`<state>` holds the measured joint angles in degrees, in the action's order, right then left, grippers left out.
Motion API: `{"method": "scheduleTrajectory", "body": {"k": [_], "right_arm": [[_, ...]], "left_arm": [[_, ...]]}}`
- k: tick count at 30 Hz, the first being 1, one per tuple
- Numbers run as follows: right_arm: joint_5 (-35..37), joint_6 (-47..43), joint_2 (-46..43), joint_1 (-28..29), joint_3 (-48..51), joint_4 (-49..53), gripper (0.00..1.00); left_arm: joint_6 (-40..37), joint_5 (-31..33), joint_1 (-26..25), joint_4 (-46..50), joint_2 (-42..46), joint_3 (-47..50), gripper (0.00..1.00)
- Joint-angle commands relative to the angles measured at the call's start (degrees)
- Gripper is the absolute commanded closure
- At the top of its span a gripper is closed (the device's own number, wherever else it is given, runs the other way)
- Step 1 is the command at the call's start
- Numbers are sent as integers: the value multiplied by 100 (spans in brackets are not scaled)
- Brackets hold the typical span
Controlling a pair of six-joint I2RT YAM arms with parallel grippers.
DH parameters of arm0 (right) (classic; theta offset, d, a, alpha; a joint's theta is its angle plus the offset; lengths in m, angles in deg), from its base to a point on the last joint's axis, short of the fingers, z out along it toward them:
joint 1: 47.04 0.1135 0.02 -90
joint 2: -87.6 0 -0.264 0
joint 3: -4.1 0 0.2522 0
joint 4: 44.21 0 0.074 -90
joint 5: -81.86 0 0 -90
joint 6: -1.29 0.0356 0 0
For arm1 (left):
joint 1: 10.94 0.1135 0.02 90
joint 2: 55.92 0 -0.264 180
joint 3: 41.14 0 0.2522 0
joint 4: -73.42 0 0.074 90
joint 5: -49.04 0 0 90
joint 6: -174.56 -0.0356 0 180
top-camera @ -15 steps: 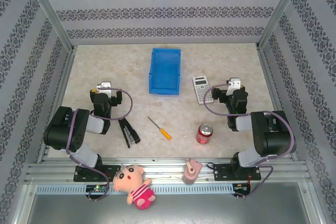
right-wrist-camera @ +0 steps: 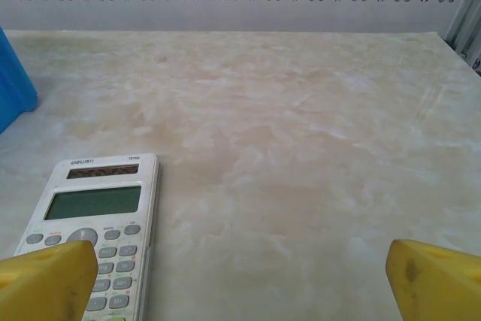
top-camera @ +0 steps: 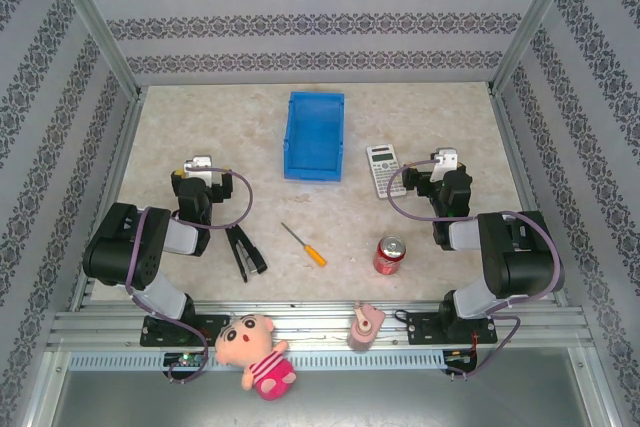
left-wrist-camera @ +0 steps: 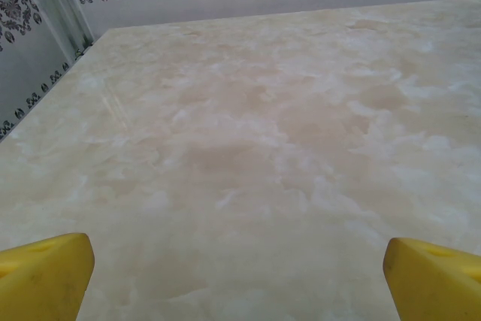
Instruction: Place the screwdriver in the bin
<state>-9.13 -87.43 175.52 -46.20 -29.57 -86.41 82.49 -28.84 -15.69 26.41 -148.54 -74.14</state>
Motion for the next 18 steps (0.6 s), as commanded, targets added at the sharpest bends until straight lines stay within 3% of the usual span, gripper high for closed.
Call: {"method": "scheduleTrajectory", "body": {"k": [1, 18], "right_arm": [[-111, 9, 32, -34, -93, -81, 2], [103, 110, 46, -58, -145, 13, 2]], "left_arm": [[93, 2, 54, 43, 86, -40, 1], [92, 1, 54, 41, 86, -44, 1]]}}
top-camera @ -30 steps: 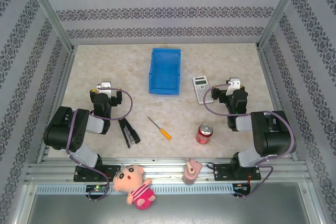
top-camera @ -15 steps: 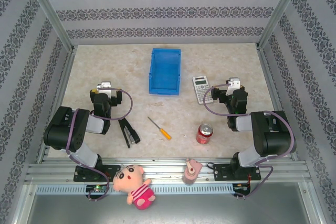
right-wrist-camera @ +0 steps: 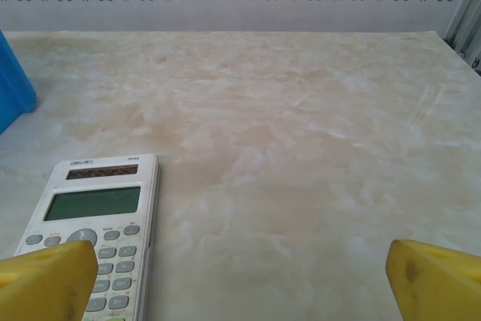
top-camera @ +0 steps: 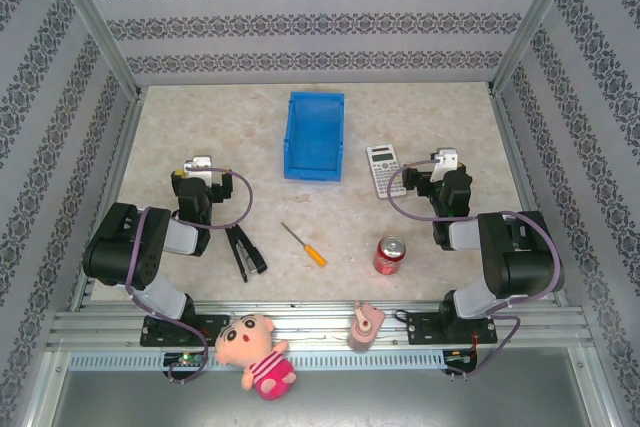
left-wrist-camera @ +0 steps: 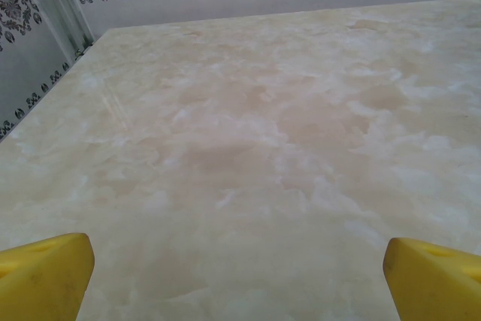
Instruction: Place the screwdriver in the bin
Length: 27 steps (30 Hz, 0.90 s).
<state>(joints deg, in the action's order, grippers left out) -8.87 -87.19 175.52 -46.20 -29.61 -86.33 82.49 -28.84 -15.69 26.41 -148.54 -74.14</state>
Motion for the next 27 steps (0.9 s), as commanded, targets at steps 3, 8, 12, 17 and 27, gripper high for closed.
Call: {"method": "scheduleTrajectory", "body": {"k": [3, 8, 12, 17, 27], "right_arm": [[380, 116, -9, -5, -124, -1, 2], [943, 247, -703, 17, -521, 1359, 2], [1664, 742, -1523, 92, -1442, 3493, 2], [1961, 1438, -2180, 351, -2667, 6095, 2], [1432, 1421, -2549, 2906, -4062, 8957, 2]], "left_arm": [[130, -35, 77, 171, 100, -97, 1], [65, -341, 104, 302, 297, -84, 1], [-158, -770, 115, 1837, 980, -563, 1], [-1042, -2004, 106, 5294, 1798, -1960, 1], [-1598, -2174, 91, 10049, 3180, -4023, 1]]}}
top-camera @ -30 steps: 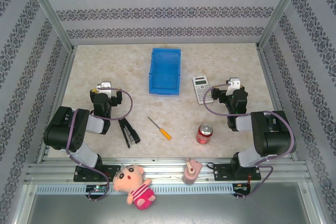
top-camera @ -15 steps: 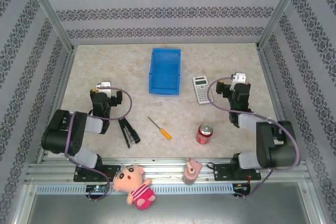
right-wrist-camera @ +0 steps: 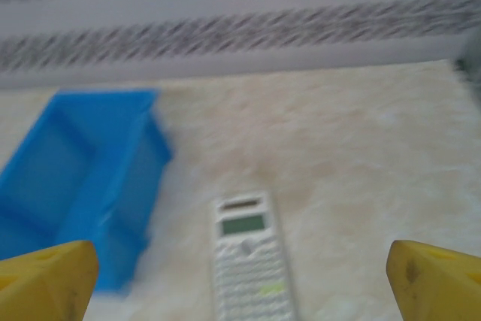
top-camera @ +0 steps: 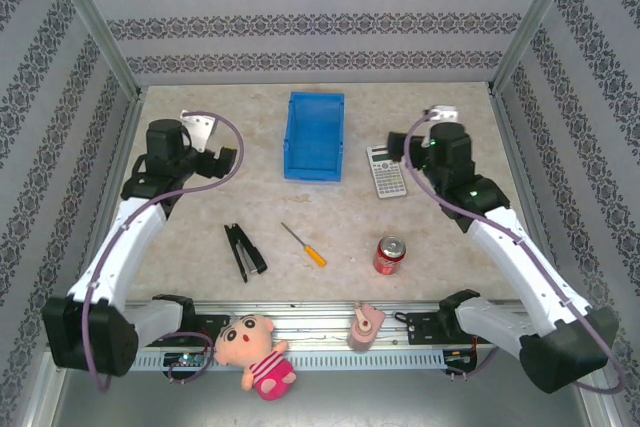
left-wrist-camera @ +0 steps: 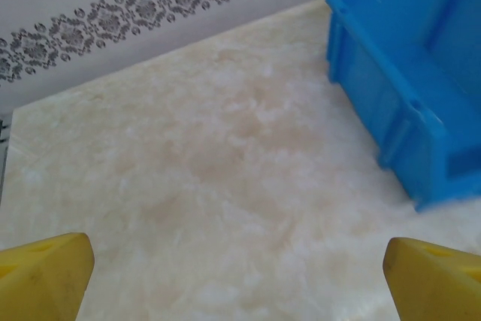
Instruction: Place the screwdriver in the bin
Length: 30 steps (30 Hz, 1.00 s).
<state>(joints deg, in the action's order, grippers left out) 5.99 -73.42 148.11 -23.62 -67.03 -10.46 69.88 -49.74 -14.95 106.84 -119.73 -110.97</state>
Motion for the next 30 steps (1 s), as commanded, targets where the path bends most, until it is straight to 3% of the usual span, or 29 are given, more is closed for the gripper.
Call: {"method": "scheduleTrajectory", "body": {"k": [1, 6, 12, 18, 21, 30], "right_arm": [[-42, 29, 290, 947, -403, 1542, 2], [-549, 135, 816, 2233, -513, 2027, 7], [-958, 357, 1787, 3272, -453, 1906, 17], [-925, 645, 2901, 3640, -583, 1682, 24], [-1113, 619, 3411, 3727, -676, 1665, 32], [-1280, 771, 4097, 3867, -688, 1443, 38]], "left_arm": [[-371, -9, 16, 2243, 381, -459, 1], [-372, -24, 14, 3012, 740, -756, 1], [-57, -89, 14, 3106, 888, -631, 1], [31, -253, 14, 3169, 900, -485, 1], [88, -355, 14, 3231, 899, -567, 1], [121, -746, 14, 3334, 920, -809, 1]]}}
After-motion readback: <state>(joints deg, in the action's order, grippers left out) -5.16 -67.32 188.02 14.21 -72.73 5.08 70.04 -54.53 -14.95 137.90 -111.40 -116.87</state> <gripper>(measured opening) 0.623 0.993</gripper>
